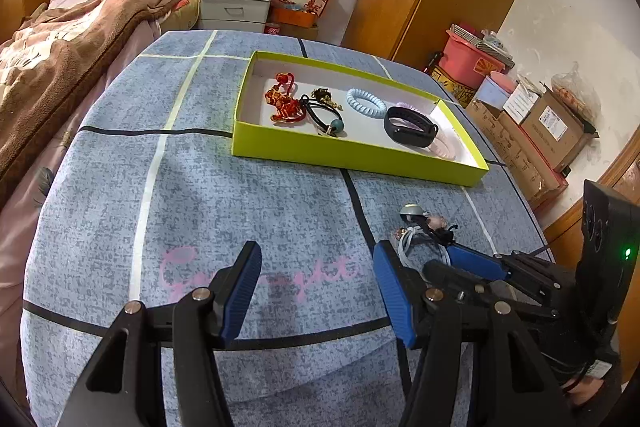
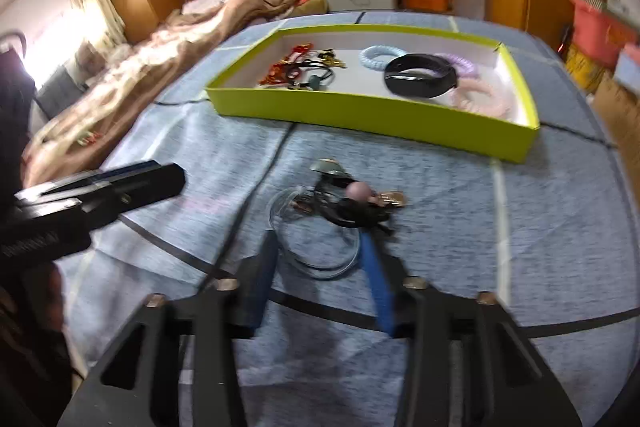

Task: Organize jewelry
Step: 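Move both grippers back to the last items on the bed, then close the right gripper on the grey coiled cord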

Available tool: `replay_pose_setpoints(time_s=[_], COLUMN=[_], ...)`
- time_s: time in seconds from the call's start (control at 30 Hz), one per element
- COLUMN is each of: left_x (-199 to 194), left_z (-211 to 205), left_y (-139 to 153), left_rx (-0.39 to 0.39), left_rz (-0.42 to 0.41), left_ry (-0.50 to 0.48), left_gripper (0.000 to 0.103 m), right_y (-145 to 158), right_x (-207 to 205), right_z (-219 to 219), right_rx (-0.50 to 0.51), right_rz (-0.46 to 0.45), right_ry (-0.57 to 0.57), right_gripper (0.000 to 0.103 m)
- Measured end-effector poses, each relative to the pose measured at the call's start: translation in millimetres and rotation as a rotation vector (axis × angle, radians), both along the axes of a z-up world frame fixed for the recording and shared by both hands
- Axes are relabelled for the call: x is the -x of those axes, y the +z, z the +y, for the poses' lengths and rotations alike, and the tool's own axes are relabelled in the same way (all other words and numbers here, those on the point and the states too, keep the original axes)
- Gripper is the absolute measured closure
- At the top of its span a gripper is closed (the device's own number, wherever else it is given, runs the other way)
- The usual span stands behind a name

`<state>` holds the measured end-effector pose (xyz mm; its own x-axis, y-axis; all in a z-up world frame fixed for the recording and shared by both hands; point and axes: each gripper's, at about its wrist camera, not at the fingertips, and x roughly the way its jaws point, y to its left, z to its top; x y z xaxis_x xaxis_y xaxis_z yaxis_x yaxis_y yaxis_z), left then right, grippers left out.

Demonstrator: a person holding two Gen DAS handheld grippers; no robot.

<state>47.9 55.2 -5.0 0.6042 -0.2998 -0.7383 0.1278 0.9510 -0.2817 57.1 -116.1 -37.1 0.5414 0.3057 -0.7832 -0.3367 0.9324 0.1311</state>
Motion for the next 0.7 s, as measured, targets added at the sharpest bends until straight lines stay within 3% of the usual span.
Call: replay_pose_setpoints(time_s=[0.17,0.27,0.47,0.7], left_x=[1,2,0,-9], left_z=[-2,-5,-13,-36], left_y=[0,1,1,-5], left_rx=[-0.001,-0.005,-0.008,-0.015], left_rz=[-0.002,-0.001,0.006,0.025], left_ry=[-0.002,-0.006,-0.022,-0.085], left_gripper=[0.043,0.043,0.043,0.043], right_y=[-1,-1,-2,0], right_x=[3,10,24,31], right_z=[-10,-11,-23,-52], right_rx=[-0.025,-0.032,-0.095,-0.041], right_rz=[0.012,0.023,0.063,0.048], right_ry=[0.006,0.040,0.083,0.009], right_gripper=[0.096,0.101,0.102,0.102])
